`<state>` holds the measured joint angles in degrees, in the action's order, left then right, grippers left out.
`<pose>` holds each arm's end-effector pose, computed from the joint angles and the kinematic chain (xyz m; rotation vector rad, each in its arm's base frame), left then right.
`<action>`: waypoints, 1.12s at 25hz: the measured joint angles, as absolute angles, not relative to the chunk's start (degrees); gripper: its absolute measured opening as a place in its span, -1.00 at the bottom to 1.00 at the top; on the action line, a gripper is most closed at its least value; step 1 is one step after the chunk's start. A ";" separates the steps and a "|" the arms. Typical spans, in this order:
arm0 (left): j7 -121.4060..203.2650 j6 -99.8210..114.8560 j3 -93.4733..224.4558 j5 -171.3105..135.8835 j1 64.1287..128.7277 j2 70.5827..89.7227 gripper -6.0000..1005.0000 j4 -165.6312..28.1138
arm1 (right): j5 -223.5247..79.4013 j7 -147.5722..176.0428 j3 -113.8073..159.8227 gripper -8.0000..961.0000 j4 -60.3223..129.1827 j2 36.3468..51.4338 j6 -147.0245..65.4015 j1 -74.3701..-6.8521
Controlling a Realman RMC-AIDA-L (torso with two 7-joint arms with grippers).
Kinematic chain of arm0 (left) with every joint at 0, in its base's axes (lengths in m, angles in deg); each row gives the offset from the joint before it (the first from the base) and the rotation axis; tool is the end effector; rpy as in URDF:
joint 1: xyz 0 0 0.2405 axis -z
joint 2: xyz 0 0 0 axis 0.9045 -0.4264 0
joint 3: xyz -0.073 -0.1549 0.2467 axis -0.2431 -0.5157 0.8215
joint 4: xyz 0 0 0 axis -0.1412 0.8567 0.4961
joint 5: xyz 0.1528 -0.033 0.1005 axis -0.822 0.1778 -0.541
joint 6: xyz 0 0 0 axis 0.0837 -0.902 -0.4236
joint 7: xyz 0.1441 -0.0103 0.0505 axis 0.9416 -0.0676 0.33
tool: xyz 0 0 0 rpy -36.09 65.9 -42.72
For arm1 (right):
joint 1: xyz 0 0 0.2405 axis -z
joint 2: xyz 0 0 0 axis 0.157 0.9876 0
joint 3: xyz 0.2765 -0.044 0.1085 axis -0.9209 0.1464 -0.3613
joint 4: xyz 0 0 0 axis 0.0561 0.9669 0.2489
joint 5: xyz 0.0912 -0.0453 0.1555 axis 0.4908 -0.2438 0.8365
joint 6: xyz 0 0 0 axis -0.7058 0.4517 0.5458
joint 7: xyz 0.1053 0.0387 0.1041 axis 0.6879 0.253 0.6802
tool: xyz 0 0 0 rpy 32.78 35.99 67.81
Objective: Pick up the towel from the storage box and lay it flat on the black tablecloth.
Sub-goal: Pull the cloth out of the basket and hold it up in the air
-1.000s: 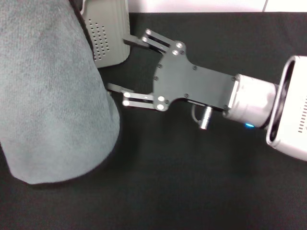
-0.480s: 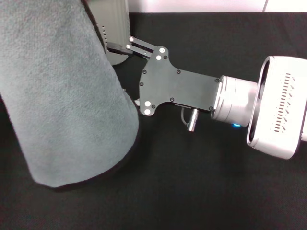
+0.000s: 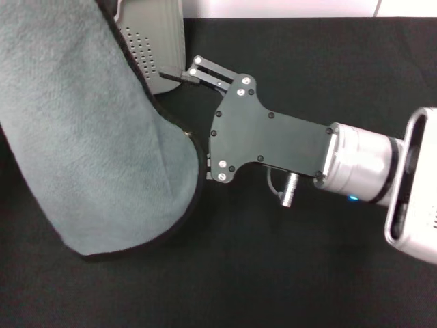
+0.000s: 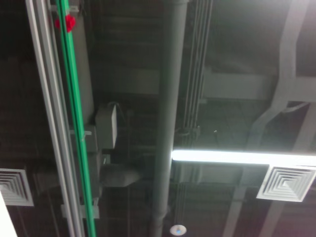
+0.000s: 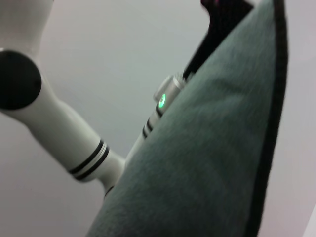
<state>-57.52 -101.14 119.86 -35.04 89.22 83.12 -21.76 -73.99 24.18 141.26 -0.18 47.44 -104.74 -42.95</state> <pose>-0.1701 0.2730 0.1302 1.9969 0.0101 2.3519 0.1275 0.3047 -0.0975 -2.3703 -0.6114 1.2518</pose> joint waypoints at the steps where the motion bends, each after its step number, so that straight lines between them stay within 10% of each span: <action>1: -57.20 -101.14 119.78 -34.99 88.93 83.04 -0.94 -22.02 | -74.10 23.21 140.95 0.55 -0.51 47.39 -106.16 -41.82; 28: -53.49 -101.05 117.94 -36.02 89.22 81.87 -0.94 -28.33 | -76.51 27.16 137.50 0.54 9.81 47.28 -133.84 -37.86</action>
